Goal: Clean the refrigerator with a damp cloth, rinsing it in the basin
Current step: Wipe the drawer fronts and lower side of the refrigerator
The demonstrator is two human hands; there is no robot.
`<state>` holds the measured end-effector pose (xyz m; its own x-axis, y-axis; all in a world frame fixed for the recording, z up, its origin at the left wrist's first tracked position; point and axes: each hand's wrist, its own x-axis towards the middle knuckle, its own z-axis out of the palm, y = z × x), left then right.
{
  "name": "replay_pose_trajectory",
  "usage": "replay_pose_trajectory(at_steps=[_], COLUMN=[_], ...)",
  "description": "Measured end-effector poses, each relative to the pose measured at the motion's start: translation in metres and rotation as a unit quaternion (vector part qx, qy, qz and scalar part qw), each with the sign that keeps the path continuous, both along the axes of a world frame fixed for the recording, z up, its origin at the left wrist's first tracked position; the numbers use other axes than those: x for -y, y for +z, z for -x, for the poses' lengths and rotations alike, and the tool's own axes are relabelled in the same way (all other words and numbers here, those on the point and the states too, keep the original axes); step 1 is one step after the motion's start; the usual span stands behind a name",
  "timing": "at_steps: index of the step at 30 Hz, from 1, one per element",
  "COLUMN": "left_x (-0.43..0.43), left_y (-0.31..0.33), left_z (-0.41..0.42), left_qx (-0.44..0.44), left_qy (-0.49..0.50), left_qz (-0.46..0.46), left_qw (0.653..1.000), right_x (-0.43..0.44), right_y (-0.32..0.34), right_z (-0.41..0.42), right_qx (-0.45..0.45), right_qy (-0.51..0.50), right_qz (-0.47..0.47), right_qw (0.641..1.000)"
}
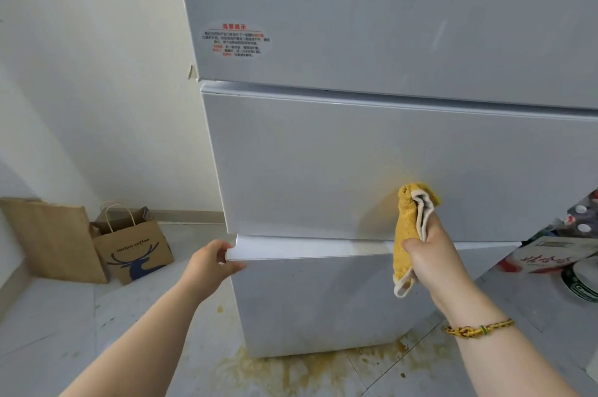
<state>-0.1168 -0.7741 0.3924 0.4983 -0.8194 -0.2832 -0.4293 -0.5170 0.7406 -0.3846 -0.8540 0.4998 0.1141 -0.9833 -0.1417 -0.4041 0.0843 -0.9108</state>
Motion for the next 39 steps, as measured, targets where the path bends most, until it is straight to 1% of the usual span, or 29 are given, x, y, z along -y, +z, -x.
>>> replay_pose_trajectory(at_steps=[3, 5, 6, 8, 10, 11, 13, 14, 16, 17, 18, 19, 20, 22, 24, 25, 28, 32, 34, 37, 39], left_x=[-0.031, -0.046, -0.05, -0.057, -0.063, -0.066, -0.07, -0.071, -0.072, -0.073, -0.073, -0.073, -0.074, -0.075, -0.075, -0.076, -0.074, -0.069, -0.064, -0.056, -0.047], left_y=[-0.004, -0.005, -0.004, 0.0, 0.002, 0.002, 0.001, 0.001, 0.003, 0.004, 0.005, 0.005, 0.006, 0.006, 0.004, 0.004, 0.004, 0.003, 0.0, -0.009, -0.021], left_z=[0.017, 0.027, 0.031, 0.038, 0.044, 0.045, 0.049, 0.052, 0.051, 0.051, 0.052, 0.053, 0.054, 0.057, 0.059, 0.06, 0.061, 0.059, 0.053, 0.044, 0.039], left_qx=[-0.019, -0.012, -0.003, 0.029, 0.06, 0.073, 0.093, 0.098, 0.096, 0.093, 0.09, 0.087, 0.085, 0.077, 0.075, 0.071, 0.063, 0.044, 0.044, 0.051, 0.029], left_qy=[0.015, 0.027, 0.026, 0.017, 0.01, 0.008, 0.003, 0.003, 0.005, 0.003, 0.002, 0.0, 0.0, 0.008, 0.017, 0.021, 0.024, 0.045, 0.042, 0.051, 0.078], left_qz=[0.002, 0.006, 0.005, -0.014, -0.036, -0.043, -0.053, -0.056, -0.051, -0.052, -0.055, -0.059, -0.062, -0.062, -0.051, -0.045, -0.029, -0.001, 0.008, 0.063, 0.126], left_qw=[1.0, 1.0, 1.0, 0.999, 0.997, 0.996, 0.994, 0.994, 0.994, 0.994, 0.994, 0.994, 0.995, 0.995, 0.996, 0.996, 0.997, 0.998, 0.998, 0.995, 0.989], right_x=[-0.001, -0.011, -0.02, -0.046, -0.081, -0.097, -0.111, -0.11, -0.095, -0.088, -0.078, -0.067, -0.054, -0.03, -0.008, 0.001, 0.016, 0.022, 0.023, 0.025, 0.023], right_y=[-0.006, -0.026, -0.04, -0.07, -0.092, -0.098, -0.101, -0.1, -0.111, -0.113, -0.112, -0.111, -0.112, -0.106, -0.103, -0.104, -0.102, -0.115, -0.122, -0.136, -0.151], right_z=[-0.006, -0.016, -0.023, -0.046, -0.068, -0.079, -0.086, -0.08, -0.062, -0.049, -0.033, -0.017, 0.0, 0.036, 0.064, 0.074, 0.091, 0.085, 0.082, 0.082, 0.081], right_qx=[-0.033, -0.094, -0.142, -0.243, -0.3, -0.309, -0.299, -0.296, -0.308, -0.33, -0.361, -0.365, -0.378, -0.385, -0.397, -0.386, -0.385, -0.345, -0.323, -0.288, -0.243], right_qy=[-0.008, -0.008, 0.009, 0.095, 0.208, 0.251, 0.296, 0.321, 0.34, 0.328, 0.308, 0.286, 0.258, 0.221, 0.162, 0.141, 0.116, 0.093, 0.073, 0.047, 0.014], right_qz=[0.039, 0.091, 0.114, 0.141, 0.145, 0.145, 0.144, 0.165, 0.273, 0.286, 0.275, 0.253, 0.26, 0.208, 0.203, 0.191, 0.146, 0.146, 0.162, 0.219, 0.268], right_qw=[0.999, 0.991, 0.983, 0.955, 0.92, 0.906, 0.895, 0.884, 0.846, 0.838, 0.836, 0.849, 0.85, 0.871, 0.88, 0.891, 0.904, 0.923, 0.93, 0.931, 0.932])
